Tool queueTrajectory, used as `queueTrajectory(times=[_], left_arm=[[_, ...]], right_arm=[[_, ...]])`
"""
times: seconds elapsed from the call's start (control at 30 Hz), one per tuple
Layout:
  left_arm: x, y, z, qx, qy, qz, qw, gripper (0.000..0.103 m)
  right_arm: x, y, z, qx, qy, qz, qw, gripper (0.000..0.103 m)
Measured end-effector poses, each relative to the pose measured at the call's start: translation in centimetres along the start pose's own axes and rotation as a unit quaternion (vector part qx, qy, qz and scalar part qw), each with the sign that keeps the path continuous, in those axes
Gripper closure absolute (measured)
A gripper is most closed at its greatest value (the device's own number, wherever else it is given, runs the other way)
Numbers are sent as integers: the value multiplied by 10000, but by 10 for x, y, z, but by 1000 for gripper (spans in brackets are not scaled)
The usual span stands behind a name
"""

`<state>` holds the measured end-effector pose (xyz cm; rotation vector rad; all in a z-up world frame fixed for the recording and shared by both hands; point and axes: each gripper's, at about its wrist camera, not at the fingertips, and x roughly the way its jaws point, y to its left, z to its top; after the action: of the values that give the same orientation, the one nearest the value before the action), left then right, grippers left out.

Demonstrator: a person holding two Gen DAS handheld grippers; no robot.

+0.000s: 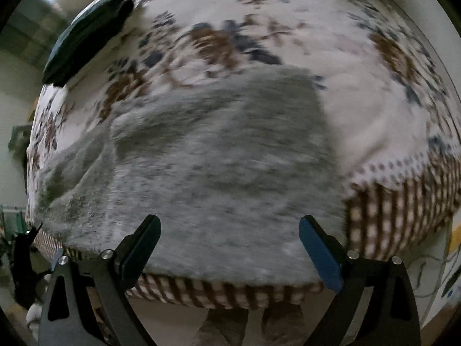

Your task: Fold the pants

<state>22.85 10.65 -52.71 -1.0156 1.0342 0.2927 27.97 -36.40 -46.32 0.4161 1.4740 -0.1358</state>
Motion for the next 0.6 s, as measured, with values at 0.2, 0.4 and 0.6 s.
queueTrajectory(times=[0.2, 0.4, 0.6], left_arm=[[33, 26, 45, -465, -289, -111, 9984, 6], [66, 36, 70, -811, -228, -160, 9963, 6], [59, 19, 74, -611, -467, -580, 9953, 85]], right_arm=[[55, 46, 15, -420, 104, -376, 9984, 5], [90, 60, 17, -432, 249, -579, 9971, 5], [95, 63, 11, -516, 278, -698, 9958, 5]])
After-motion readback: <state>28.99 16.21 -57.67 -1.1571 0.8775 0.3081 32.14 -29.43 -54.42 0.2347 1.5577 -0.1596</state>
